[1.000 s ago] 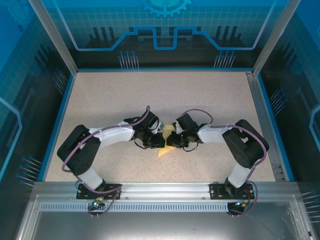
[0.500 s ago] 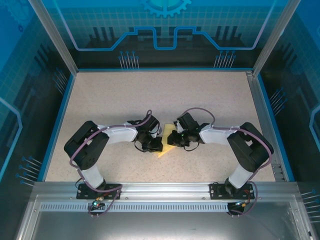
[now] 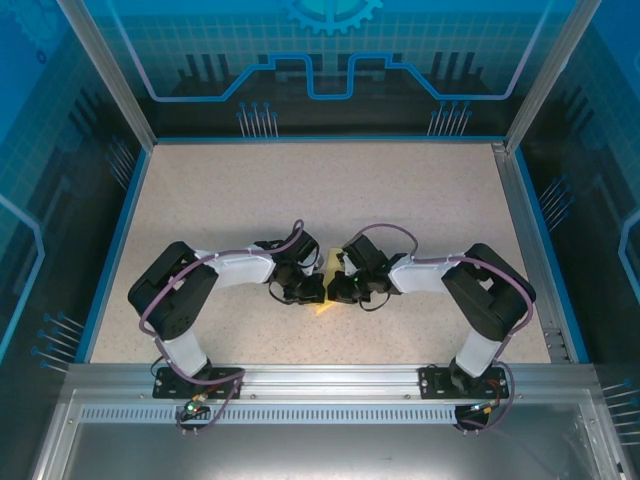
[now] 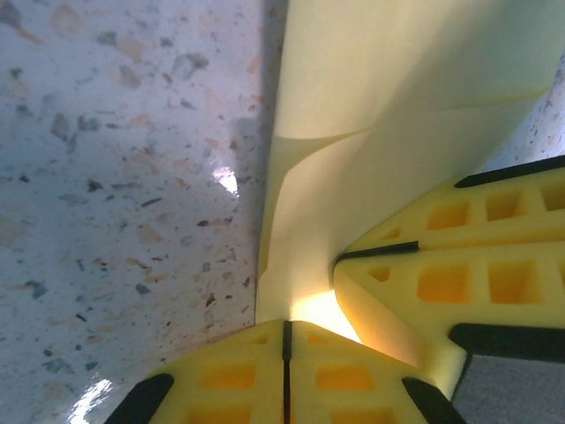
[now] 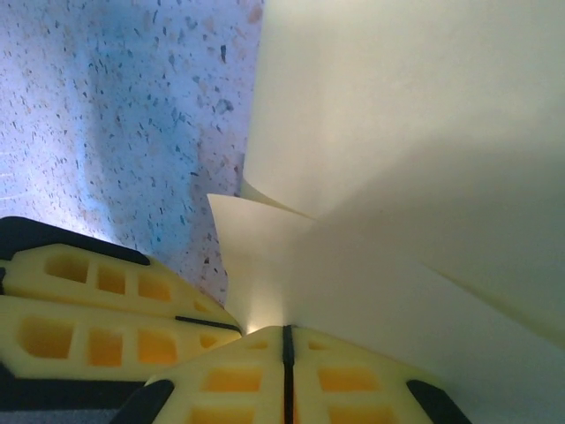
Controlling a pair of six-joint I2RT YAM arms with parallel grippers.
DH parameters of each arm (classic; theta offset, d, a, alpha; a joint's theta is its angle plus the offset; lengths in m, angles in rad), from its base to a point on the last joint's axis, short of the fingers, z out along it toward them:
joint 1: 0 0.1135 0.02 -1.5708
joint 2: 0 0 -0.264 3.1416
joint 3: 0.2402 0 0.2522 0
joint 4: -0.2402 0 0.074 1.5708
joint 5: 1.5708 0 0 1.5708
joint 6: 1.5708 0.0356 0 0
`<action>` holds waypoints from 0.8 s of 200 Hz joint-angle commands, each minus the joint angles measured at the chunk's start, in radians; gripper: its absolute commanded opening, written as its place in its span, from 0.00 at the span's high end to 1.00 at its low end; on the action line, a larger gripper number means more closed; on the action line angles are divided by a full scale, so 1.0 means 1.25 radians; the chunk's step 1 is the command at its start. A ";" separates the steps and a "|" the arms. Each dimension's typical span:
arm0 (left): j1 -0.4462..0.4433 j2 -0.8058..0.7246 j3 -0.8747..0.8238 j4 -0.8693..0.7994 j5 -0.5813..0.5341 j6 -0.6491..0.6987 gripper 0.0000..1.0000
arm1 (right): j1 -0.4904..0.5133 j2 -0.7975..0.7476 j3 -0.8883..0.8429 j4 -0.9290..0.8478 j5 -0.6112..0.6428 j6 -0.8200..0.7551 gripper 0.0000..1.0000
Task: Fold a paper plane with a square sheet of paper (pick it up from the middle)
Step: Third fold the triangle at the center of the table.
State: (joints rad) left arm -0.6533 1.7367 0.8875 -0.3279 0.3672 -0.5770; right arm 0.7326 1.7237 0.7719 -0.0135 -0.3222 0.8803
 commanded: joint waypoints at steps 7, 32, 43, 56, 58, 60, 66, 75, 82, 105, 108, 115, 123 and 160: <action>0.006 0.022 -0.010 -0.037 -0.058 0.009 0.91 | 0.010 0.050 -0.032 0.001 0.025 0.026 0.92; 0.006 0.024 -0.008 -0.042 -0.059 0.011 0.91 | 0.010 0.003 -0.045 0.014 0.022 0.028 0.91; 0.006 0.022 -0.009 -0.042 -0.060 0.012 0.91 | 0.009 -0.024 -0.047 0.016 0.015 0.024 0.91; 0.006 0.023 -0.008 -0.044 -0.062 0.011 0.91 | 0.010 -0.052 -0.059 0.036 0.001 0.028 0.91; 0.006 0.023 -0.009 -0.044 -0.062 0.012 0.91 | 0.010 -0.055 -0.061 0.040 -0.002 0.030 0.91; 0.006 0.023 -0.009 -0.044 -0.061 0.012 0.91 | 0.010 -0.058 -0.063 0.043 -0.004 0.031 0.91; 0.006 0.022 -0.008 -0.044 -0.061 0.012 0.91 | 0.010 -0.066 -0.069 0.052 -0.013 0.035 0.91; 0.006 0.023 -0.006 -0.045 -0.062 0.012 0.91 | 0.014 -0.070 -0.075 0.063 -0.030 0.036 0.90; 0.007 0.023 -0.004 -0.046 -0.061 0.014 0.91 | 0.019 -0.069 -0.076 0.066 -0.037 0.031 0.90; 0.006 0.022 -0.004 -0.047 -0.060 0.014 0.91 | 0.026 -0.038 -0.075 0.106 -0.068 0.040 0.91; 0.006 0.022 -0.004 -0.047 -0.060 0.013 0.91 | 0.026 -0.035 -0.075 0.112 -0.070 0.043 0.91; 0.006 0.024 -0.003 -0.046 -0.058 0.012 0.91 | 0.026 -0.029 -0.074 0.125 -0.071 0.049 0.91; 0.006 0.023 -0.003 -0.046 -0.056 0.012 0.91 | 0.026 -0.026 -0.072 0.134 -0.069 0.050 0.91; 0.006 0.026 -0.004 -0.042 -0.052 0.010 0.91 | 0.030 0.010 -0.047 0.093 -0.041 0.040 0.91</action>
State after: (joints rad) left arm -0.6514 1.7367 0.8894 -0.3347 0.3634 -0.5770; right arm 0.7494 1.6875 0.6861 0.1139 -0.3862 0.9287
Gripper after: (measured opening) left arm 0.093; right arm 0.093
